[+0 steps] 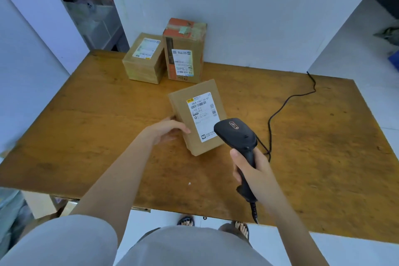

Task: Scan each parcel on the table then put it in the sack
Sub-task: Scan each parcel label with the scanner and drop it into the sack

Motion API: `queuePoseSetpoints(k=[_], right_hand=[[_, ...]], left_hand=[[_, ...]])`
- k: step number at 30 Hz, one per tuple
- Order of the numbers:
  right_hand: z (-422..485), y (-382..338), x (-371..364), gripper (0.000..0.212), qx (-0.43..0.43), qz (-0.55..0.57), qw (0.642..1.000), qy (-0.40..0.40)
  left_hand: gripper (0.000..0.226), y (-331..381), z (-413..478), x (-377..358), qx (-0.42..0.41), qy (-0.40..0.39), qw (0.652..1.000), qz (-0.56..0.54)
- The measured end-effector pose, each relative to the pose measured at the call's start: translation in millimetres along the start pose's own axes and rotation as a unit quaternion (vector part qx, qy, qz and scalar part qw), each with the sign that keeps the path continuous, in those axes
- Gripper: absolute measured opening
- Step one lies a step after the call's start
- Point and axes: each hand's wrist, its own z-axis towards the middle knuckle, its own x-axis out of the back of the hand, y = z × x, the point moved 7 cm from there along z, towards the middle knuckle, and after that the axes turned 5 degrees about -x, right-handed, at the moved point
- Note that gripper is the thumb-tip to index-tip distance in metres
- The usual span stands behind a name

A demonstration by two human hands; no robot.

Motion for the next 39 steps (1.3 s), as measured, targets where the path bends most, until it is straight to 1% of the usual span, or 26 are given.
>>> queuePoseSetpoints(k=[3,7,10,15,18,20,22,24,25,27,28,30,31,33,34,37,39], right_hand=[[-8.5,-14.9,-24.8,0.018,0.030,-0.020,0.999,0.027],[-9.3,-11.1,-40.2,0.011,0.032,-0.048,0.996,0.073],[-11.0,-3.7,-46.7,0.016,0.029,-0.057,0.994,0.091],[-17.1,0.5,-52.8,0.023,0.030,-0.073,0.991,0.111],[-20.7,-0.9,-56.2,0.031,0.040,-0.077,0.989,0.116],[-22.6,1.0,-57.1,0.032,0.041,-0.074,0.989,0.121],[-24.4,3.9,-57.7,0.035,0.042,-0.068,0.989,0.123],[-26.8,5.3,-57.6,0.045,0.046,-0.061,0.989,0.129],[-27.7,6.4,-57.2,0.043,0.050,-0.060,0.988,0.136],[-28.3,11.0,-50.9,0.025,0.059,-0.060,0.982,0.169],[-27.7,15.1,-43.5,0.019,0.063,-0.065,0.976,0.199],[-22.3,29.8,-24.2,0.021,0.059,-0.090,0.962,0.253],[-16.9,40.3,-13.9,0.022,0.046,-0.108,0.956,0.268],[-2.6,66.1,5.6,0.024,-0.015,-0.173,0.943,0.284],[4.8,80.0,15.4,0.030,-0.053,-0.228,0.927,0.292],[20.5,109.0,35.3,0.045,-0.136,-0.401,0.854,0.301],[27.7,121.0,41.0,0.053,-0.158,-0.454,0.828,0.289]], left_hand=[[0.113,3.2,-2.1,0.9,-0.009,-0.037,0.999,0.020],[0.119,6.3,-4.2,-2.3,-0.017,-0.070,0.997,0.042],[0.125,6.2,-4.6,-2.5,-0.021,-0.074,0.996,0.051],[0.123,3.0,-4.5,-0.4,-0.016,-0.072,0.995,0.063],[0.128,2.6,-5.4,-1.2,-0.017,-0.073,0.995,0.061],[0.132,1.9,-6.5,-2.0,-0.021,-0.070,0.996,0.059],[0.130,1.0,-7.4,-2.8,-0.023,-0.066,0.996,0.057],[0.127,0.1,-7.8,-3.1,-0.024,-0.063,0.996,0.057],[0.127,-0.1,-8.5,-2.9,-0.025,-0.063,0.996,0.059],[0.130,-0.4,-10.5,-1.8,-0.027,-0.060,0.996,0.060],[0.131,-0.8,-11.7,-0.6,-0.027,-0.056,0.996,0.059],[0.127,-3.8,-14.2,2.9,-0.026,-0.047,0.997,0.051],[0.123,-6.0,-15.3,5.1,-0.025,-0.043,0.998,0.043],[0.117,-10.3,-17.1,9.3,-0.024,-0.040,0.999,0.019],[0.114,-11.8,-18.1,10.8,-0.025,-0.040,0.999,0.009],[0.108,-14.6,-22.7,13.3,-0.027,-0.036,0.999,-0.001],[0.106,-16.7,-25.9,14.2,-0.026,-0.029,0.999,-0.001]])
